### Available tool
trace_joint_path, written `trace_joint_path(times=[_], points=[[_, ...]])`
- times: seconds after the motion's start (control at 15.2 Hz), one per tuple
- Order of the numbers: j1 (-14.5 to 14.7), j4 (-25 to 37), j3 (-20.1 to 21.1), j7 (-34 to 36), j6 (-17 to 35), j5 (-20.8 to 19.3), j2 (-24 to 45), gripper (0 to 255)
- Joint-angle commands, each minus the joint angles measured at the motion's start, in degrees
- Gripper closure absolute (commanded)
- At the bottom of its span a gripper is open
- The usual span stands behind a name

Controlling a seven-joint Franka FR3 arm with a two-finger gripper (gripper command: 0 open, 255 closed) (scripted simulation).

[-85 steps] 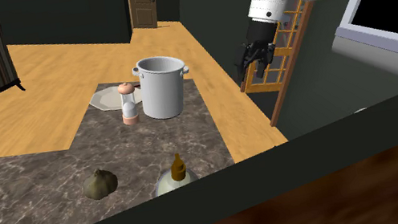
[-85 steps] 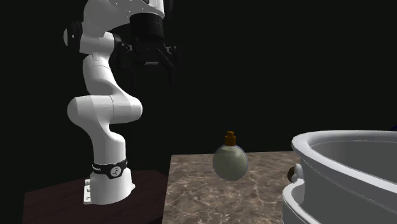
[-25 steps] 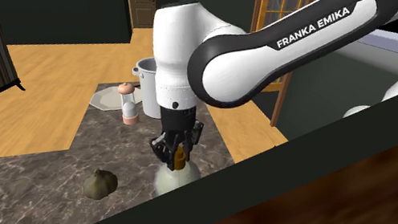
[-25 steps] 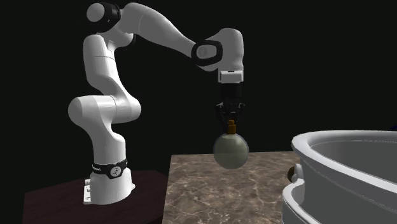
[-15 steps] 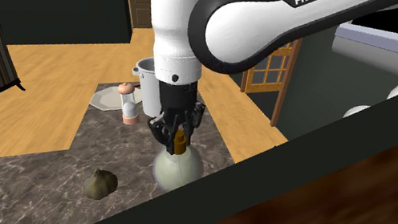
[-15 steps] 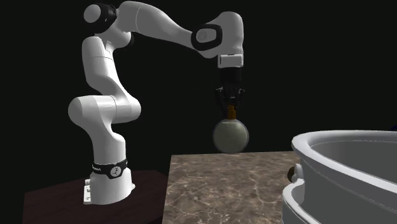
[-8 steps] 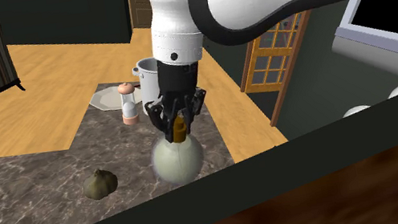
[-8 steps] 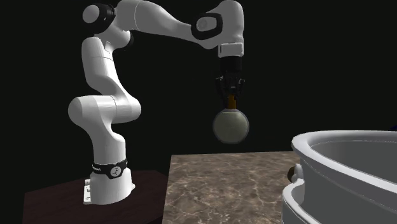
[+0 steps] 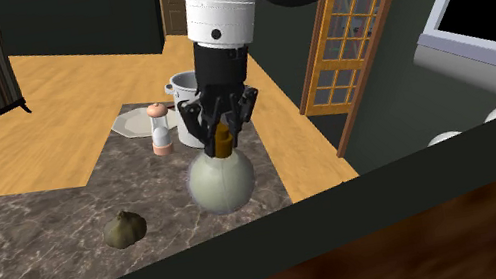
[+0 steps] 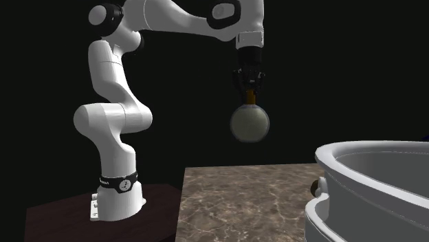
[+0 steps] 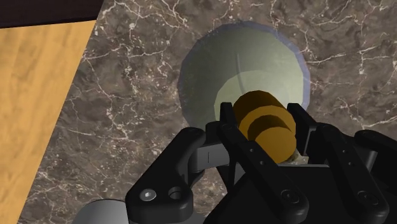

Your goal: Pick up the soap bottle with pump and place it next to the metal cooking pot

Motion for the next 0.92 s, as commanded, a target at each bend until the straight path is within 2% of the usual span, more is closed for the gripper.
trace_joint_path(times=[0.0,0.86], points=[[-0.01,1.45,-0.13,0.17,-1.56,-0.04,-0.14,255],[-0.6,13.0,-0.75,1.23,-11.41,-1.12,1.63,255]])
